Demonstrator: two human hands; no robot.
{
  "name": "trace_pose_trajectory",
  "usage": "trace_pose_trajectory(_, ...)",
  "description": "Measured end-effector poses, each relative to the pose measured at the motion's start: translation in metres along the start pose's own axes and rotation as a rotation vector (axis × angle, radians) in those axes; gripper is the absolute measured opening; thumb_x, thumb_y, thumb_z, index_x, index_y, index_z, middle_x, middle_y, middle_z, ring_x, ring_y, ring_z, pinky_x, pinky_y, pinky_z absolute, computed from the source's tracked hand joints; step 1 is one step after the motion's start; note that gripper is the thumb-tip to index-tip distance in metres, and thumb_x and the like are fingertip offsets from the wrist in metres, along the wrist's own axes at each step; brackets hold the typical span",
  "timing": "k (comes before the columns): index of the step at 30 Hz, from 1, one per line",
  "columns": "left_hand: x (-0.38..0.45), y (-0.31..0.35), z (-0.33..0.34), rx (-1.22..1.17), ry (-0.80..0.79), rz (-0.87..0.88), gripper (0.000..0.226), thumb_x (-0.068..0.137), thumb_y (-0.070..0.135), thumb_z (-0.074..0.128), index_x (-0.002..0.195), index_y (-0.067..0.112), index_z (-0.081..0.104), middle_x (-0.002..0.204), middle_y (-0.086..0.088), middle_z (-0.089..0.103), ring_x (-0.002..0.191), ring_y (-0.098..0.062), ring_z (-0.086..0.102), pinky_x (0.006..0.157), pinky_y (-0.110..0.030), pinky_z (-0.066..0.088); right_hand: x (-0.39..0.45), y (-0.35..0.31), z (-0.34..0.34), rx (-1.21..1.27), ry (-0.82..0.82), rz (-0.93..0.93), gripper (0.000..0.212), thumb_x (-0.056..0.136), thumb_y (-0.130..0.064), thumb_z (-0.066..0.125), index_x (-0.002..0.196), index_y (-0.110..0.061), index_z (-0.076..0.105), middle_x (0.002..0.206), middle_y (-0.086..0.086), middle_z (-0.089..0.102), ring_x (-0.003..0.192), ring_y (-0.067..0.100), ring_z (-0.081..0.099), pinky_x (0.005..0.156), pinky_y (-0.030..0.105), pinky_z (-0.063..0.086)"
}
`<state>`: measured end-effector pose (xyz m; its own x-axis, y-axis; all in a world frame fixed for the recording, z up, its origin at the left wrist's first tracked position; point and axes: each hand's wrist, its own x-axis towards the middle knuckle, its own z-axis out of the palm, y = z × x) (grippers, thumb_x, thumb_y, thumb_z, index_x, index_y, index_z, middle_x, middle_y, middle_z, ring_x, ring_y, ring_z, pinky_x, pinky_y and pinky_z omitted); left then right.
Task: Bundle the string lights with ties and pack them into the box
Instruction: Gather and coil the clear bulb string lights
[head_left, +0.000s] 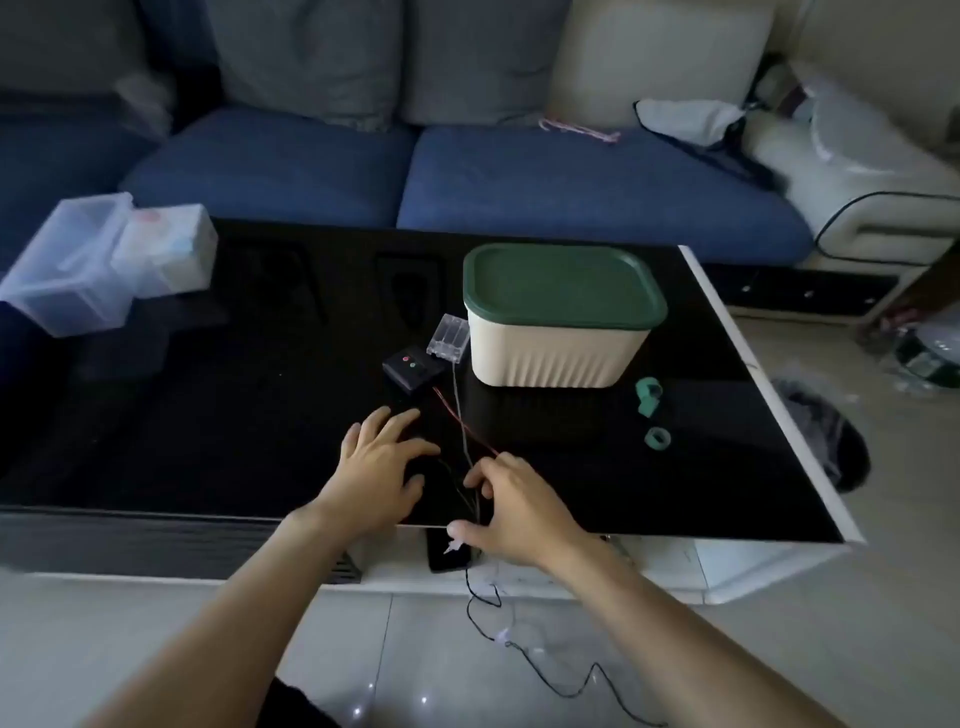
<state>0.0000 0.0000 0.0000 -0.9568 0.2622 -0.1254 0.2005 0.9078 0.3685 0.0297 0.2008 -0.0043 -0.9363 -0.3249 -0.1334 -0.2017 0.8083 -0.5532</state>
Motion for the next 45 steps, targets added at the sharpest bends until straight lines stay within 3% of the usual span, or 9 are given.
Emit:
trace_pose_trajectory(3, -0.002, -0.004, 0.001, 0.009, -0.023, -0.025, 0.056, 0.097, 0.023, 0.057, 0.148, 0.038, 0.039, 0.164, 0.002, 0.012, 0.151, -0.028, -0.002, 0.120, -0.054, 0.010, -0.008, 0.002, 0.009, -0.025, 0.078, -0.025, 0.040, 0.086, -0.041, 0.072, 0.116, -0.016, 0.063, 0.104, -0.008, 0.047, 0.108, 0.016, 0.049, 0.093, 0.030, 0.045)
trace_pose_trajectory(9, -0.006, -0.009, 0.003, -0.062, 0.151, -0.033, 0.043, 0.095, 0.010, 0.056, 0.133, 0.030, 0.059, 0.154, -0.001, 0.033, 0.143, -0.024, 0.019, 0.112, -0.048, 0.027, -0.006, 0.003, 0.007, -0.050, 0.385, 0.031, 0.027, 0.093, -0.030, 0.064, 0.116, -0.015, 0.064, 0.110, 0.003, 0.058, 0.107, 0.023, 0.052, 0.093, 0.039, 0.046)
trace_pose_trajectory(12, -0.008, -0.015, 0.006, -0.057, 0.184, -0.080, 0.043, 0.096, 0.010, 0.055, 0.134, 0.029, 0.058, 0.153, -0.003, 0.033, 0.142, -0.027, 0.020, 0.111, -0.049, 0.027, 0.003, 0.010, -0.002, -0.191, 0.320, 0.217, 0.042, 0.096, -0.036, 0.061, 0.132, -0.015, 0.056, 0.124, 0.006, 0.056, 0.115, 0.026, 0.053, 0.094, 0.039, 0.047)
trace_pose_trajectory(16, -0.004, -0.021, 0.003, -0.058, 0.229, -0.175, 0.044, 0.097, 0.010, 0.051, 0.137, 0.026, 0.055, 0.155, -0.007, 0.030, 0.144, -0.029, 0.016, 0.115, -0.051, 0.021, 0.012, 0.015, -0.006, -0.103, 0.296, 0.282, 0.021, 0.099, -0.032, 0.060, 0.106, -0.013, 0.063, 0.105, 0.004, 0.062, 0.101, 0.025, 0.061, 0.082, 0.037, 0.051)
trace_pose_trajectory(20, 0.004, -0.024, 0.003, -0.050, 0.229, -0.226, 0.043, 0.097, 0.017, 0.052, 0.139, 0.027, 0.053, 0.158, -0.009, 0.025, 0.148, -0.033, 0.009, 0.119, -0.054, 0.011, 0.019, 0.016, -0.006, -0.125, 0.263, 0.278, 0.019, 0.103, -0.027, 0.052, 0.107, -0.011, 0.060, 0.105, 0.005, 0.061, 0.102, 0.026, 0.058, 0.080, 0.035, 0.046)
trace_pose_trajectory(25, 0.007, -0.023, 0.007, 0.063, 0.239, -0.211, 0.041, 0.098, 0.027, 0.055, 0.139, 0.029, 0.052, 0.163, -0.012, 0.012, 0.151, -0.035, -0.005, 0.119, -0.057, -0.003, 0.018, 0.019, -0.020, 0.301, 0.244, 0.291, 0.011, 0.102, -0.022, 0.053, 0.096, -0.013, 0.056, 0.091, 0.003, 0.066, 0.076, 0.015, 0.064, 0.058, 0.019, 0.045)
trace_pose_trajectory(32, 0.001, -0.032, 0.007, 0.070, 0.323, -0.137, 0.016, 0.094, 0.026, 0.063, 0.108, 0.021, 0.070, 0.152, -0.010, 0.039, 0.149, -0.029, 0.012, 0.120, -0.052, 0.002, 0.008, 0.024, -0.026, 0.269, 0.209, 0.272, 0.014, 0.098, -0.024, 0.061, 0.098, -0.011, 0.066, 0.074, -0.003, 0.065, 0.063, 0.007, 0.059, 0.051, 0.013, 0.040)
trace_pose_trajectory(38, -0.004, -0.022, 0.006, -0.018, 0.252, -0.151, 0.068, 0.085, 0.015, 0.058, 0.150, 0.018, 0.036, 0.158, -0.011, 0.027, 0.151, -0.028, 0.004, 0.122, -0.051, -0.001, 0.006, 0.003, -0.033, 0.880, 0.190, 0.250, 0.016, 0.100, -0.019, 0.061, 0.105, -0.006, 0.070, 0.070, 0.001, 0.057, 0.046, 0.006, 0.040, 0.044, 0.021, 0.031)
trace_pose_trajectory(45, -0.002, -0.021, 0.010, 0.041, 0.154, -0.145, 0.042, 0.099, 0.028, 0.054, 0.141, 0.028, 0.049, 0.160, -0.009, 0.022, 0.151, -0.031, 0.001, 0.119, -0.058, 0.001, -0.005, -0.001, -0.033, 0.587, 0.168, 0.134, 0.014, 0.097, -0.025, 0.065, 0.098, -0.013, 0.074, 0.067, -0.007, 0.063, 0.049, -0.004, 0.052, 0.053, 0.012, 0.038)
